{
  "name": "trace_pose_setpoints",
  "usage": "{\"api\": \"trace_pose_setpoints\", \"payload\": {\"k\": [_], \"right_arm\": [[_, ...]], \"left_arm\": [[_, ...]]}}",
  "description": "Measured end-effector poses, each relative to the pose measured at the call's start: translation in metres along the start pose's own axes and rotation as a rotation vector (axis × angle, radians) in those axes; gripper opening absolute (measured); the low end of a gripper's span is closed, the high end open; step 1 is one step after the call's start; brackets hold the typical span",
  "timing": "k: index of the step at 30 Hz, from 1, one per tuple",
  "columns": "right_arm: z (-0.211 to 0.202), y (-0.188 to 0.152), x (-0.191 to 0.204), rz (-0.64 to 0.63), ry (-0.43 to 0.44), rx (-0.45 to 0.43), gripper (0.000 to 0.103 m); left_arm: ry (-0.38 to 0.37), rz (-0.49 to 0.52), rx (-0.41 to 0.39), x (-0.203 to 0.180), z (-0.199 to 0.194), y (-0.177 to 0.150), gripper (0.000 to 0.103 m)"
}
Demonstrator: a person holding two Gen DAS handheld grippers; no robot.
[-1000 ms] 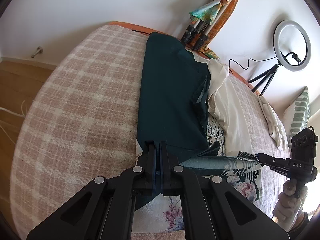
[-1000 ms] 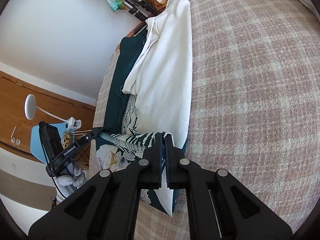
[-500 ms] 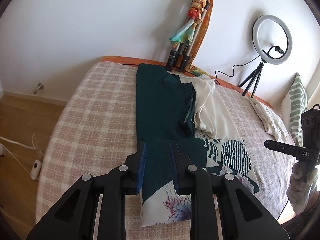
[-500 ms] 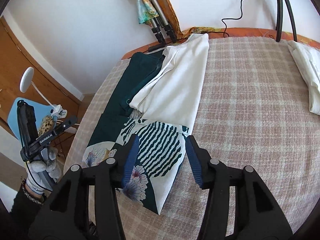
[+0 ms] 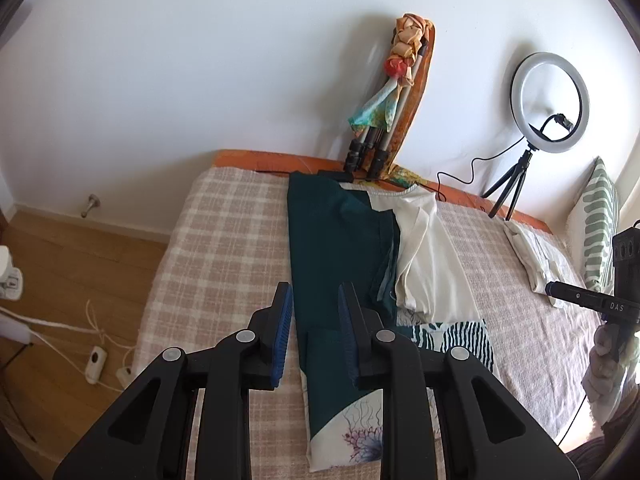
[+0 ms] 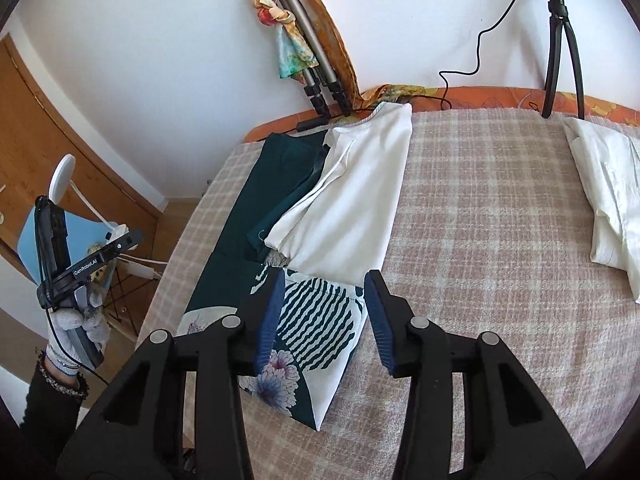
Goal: Fold small clothes
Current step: 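Open both tools and move them to the collar edge, then grasp the collar edge with both tools and lift it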
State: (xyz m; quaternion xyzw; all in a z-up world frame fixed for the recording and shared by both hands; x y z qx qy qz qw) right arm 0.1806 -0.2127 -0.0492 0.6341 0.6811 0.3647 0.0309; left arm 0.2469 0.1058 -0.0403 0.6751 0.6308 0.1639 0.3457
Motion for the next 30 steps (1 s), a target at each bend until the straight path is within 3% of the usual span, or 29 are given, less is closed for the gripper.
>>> {"api": "trace_pose_setpoints", "payload": {"k": [3, 5, 9, 14, 21, 26, 30], "right_arm": [[-0.016, 0.035, 0.003, -0.003, -0.014, -0.042, 0.045], [-0.017, 0.057, 0.002, 0.005, -0.008, -0.046, 0.047], [0.010, 0.088, -0.019, 0.069, -0.017, -0.034, 0.047], [0.073, 0.112, -0.056, 0.109, -0.078, -0.002, 0.047], [0.162, 0.137, -0.106, 0.184, -0.127, 0.027, 0.047], [0.202, 0.149, -0.117, 0.150, -0.149, 0.032, 0.047], [0.215, 0.157, -0.117, 0.126, -0.146, 0.005, 0.047]], "left_arm": [[0.023, 0.037, -0.042, -0.007, -0.003, 0.037, 0.028], [0.011, 0.036, -0.050, -0.010, 0.006, 0.056, 0.046], [-0.013, 0.025, -0.005, -0.010, 0.051, 0.074, 0.046], [-0.026, -0.032, 0.096, 0.010, 0.126, 0.081, 0.046], [-0.017, -0.079, 0.177, 0.031, 0.221, 0.079, 0.046], [-0.038, -0.136, 0.184, 0.044, 0.257, 0.087, 0.046], [-0.034, -0.098, 0.172, 0.039, 0.270, 0.092, 0.046]]}}
Point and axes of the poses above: each gripper's, at about its wrist camera, not at the fingertips, and z roughly the way its jaws point, x to its left, y to its top, the point moved 6 cm from there along z, roughly the way its jaws point, and after that the axes turned 3 degrees about x, right-handed, at the moved point
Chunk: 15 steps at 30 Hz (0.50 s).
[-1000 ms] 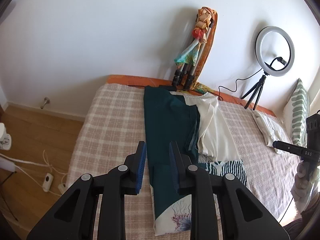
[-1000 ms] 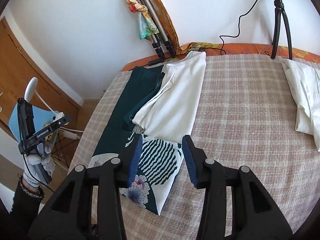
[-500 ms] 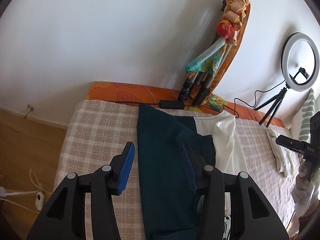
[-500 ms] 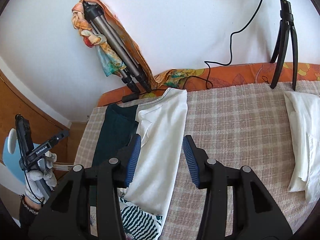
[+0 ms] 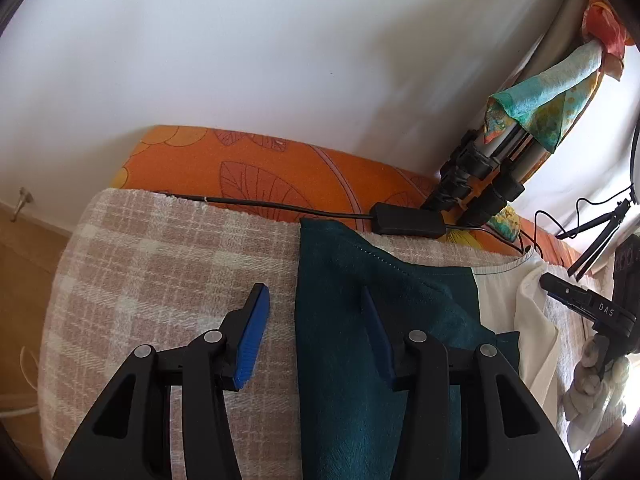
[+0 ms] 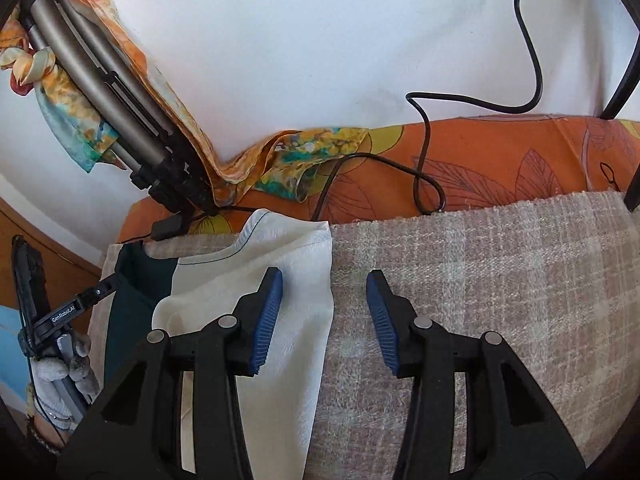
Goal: Fold small clothes
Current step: 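Grasp the collar edge with both tools and lift it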
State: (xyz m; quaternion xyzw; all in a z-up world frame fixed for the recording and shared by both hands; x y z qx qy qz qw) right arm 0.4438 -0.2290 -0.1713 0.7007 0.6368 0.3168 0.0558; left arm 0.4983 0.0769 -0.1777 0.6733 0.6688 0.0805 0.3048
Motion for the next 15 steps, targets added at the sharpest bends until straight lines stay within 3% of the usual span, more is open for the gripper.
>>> {"api": "trace_pose_setpoints", "payload": {"k": [4, 6, 7, 8, 15], "right_arm": [[0.006, 0.006, 0.006, -0.022, 0.014, -0.008, 0.047], [0.009, 0.005, 0.014, -0.051, 0.023, 0.000, 0.039], [0.011, 0.004, 0.018, -0.071, 0.023, 0.008, 0.025], [0.014, 0.003, 0.023, -0.091, 0.016, 0.015, 0.012], [-0.010, 0.001, 0.039, -0.128, 0.017, -0.043, 0.006]], "left_arm": [[-0.008, 0.010, -0.025, -0.005, 0.005, 0.003, 0.044], [-0.009, 0.019, -0.034, -0.008, 0.006, 0.002, 0.024], [-0.003, 0.022, -0.029, -0.009, 0.010, 0.003, 0.008], [0.008, 0.027, -0.035, -0.009, 0.012, 0.004, 0.007], [-0.016, 0.044, -0.105, -0.023, -0.017, 0.003, 0.001]]}}
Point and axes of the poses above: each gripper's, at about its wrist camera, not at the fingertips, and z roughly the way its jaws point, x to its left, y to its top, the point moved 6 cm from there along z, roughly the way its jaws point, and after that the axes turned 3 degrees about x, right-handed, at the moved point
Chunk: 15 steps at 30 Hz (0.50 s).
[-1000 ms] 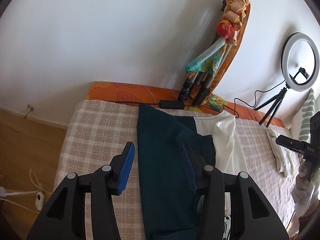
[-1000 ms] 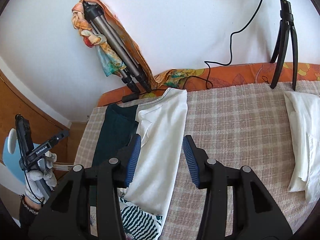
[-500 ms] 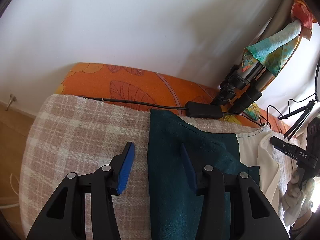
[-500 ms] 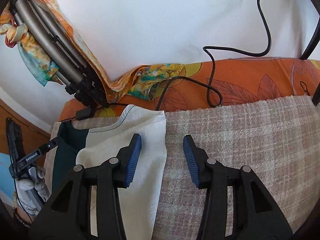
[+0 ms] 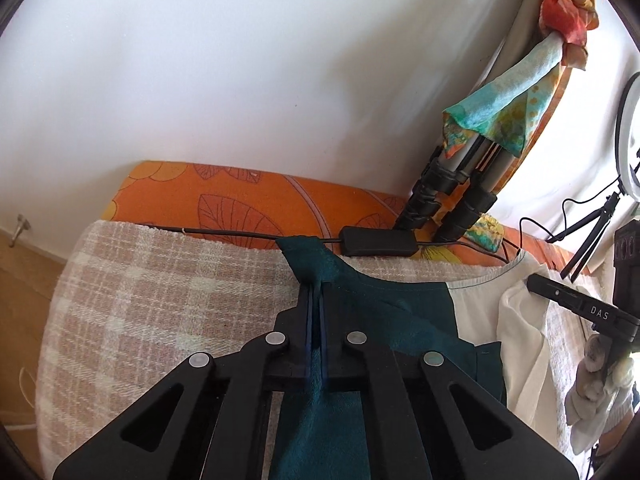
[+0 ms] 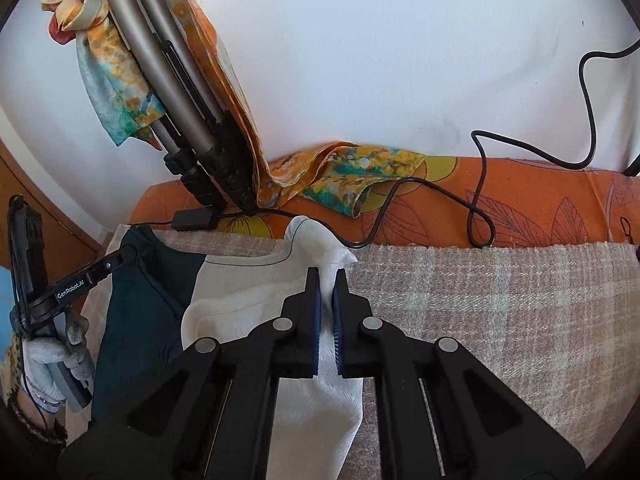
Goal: Fold small clothes
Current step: 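Grasp the collar edge with both tools and lift it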
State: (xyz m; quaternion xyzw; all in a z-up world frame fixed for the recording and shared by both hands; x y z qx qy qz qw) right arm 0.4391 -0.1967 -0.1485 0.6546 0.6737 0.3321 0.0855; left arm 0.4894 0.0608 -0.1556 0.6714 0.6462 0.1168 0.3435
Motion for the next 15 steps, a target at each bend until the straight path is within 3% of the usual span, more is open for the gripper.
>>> {"api": "trace_pose_setpoints", "payload": {"k": [8, 15], "right_arm": [[-0.067, -0.009, 0.025, -0.019, 0.054, -0.066, 0.006], [-0.131, -0.044, 0.054, -0.046, 0.068, -0.096, 0.006]], "left_arm": [[-0.034, 0.005, -0.066, -0.019, -0.067, -0.013, 0.000], [-0.025, 0.055, -0.129, -0.036, -0.134, -0.034, 0.000]]}}
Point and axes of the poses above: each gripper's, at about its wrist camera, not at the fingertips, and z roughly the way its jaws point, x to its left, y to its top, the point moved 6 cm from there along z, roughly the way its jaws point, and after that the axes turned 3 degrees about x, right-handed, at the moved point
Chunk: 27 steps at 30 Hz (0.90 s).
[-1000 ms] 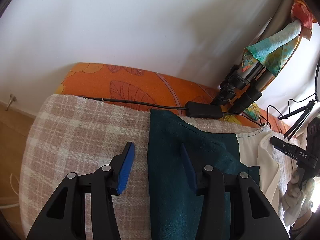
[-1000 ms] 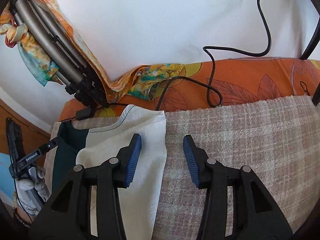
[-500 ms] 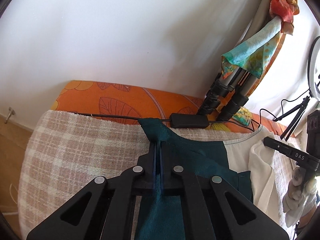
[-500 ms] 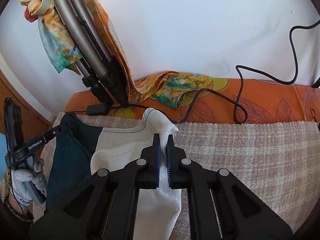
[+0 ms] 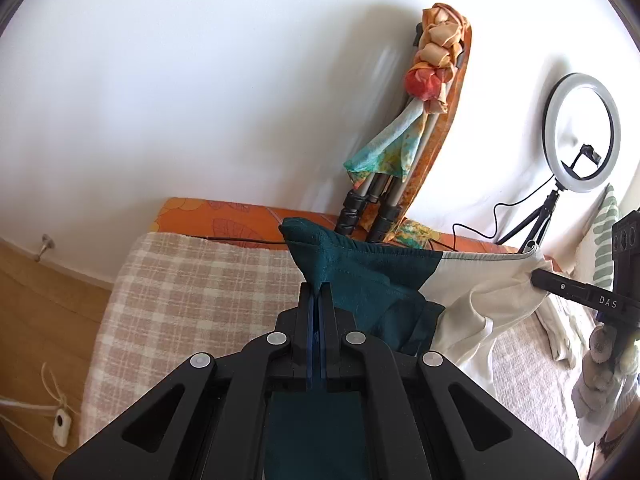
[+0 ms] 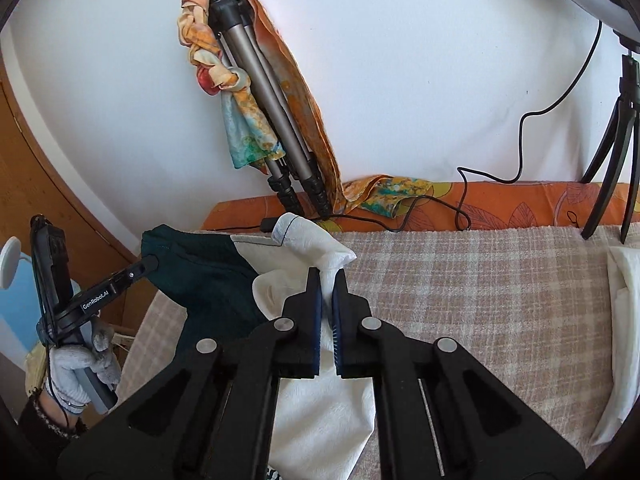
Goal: Fold small clothes
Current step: 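Grasp the collar edge with both tools and lift it, then fold the collar edge over onto the hem with both tools, then release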
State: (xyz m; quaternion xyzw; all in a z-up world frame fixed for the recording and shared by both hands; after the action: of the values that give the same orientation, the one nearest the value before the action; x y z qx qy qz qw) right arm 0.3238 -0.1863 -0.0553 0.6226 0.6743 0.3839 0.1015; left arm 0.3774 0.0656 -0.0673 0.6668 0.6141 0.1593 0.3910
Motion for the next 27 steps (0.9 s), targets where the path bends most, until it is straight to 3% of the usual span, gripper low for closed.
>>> {"api": "trace_pose_setpoints", "payload": {"k": [9, 17, 21, 27], "right_arm": [[-0.070, -0.073, 0.030, -0.035, -0.002, 0.006, 0.006], [-0.086, -0.159, 0.034, -0.097, -0.071, 0.087, 0.006], [-0.092, -0.187, 0.032, -0.137, -0.122, 0.116, 0.006], [-0.124, -0.219, 0.022, -0.095, -0.060, 0.142, 0.013]], "left_arm": [[0.000, -0.035, -0.015, -0.003, -0.064, -0.069, 0.000], [0.027, 0.045, 0.045, 0.001, -0.097, -0.150, 0.000], [0.044, 0.131, 0.126, 0.007, -0.106, -0.188, 0.003], [0.043, 0.154, 0.166, 0.021, -0.140, -0.212, 0.010]]}}
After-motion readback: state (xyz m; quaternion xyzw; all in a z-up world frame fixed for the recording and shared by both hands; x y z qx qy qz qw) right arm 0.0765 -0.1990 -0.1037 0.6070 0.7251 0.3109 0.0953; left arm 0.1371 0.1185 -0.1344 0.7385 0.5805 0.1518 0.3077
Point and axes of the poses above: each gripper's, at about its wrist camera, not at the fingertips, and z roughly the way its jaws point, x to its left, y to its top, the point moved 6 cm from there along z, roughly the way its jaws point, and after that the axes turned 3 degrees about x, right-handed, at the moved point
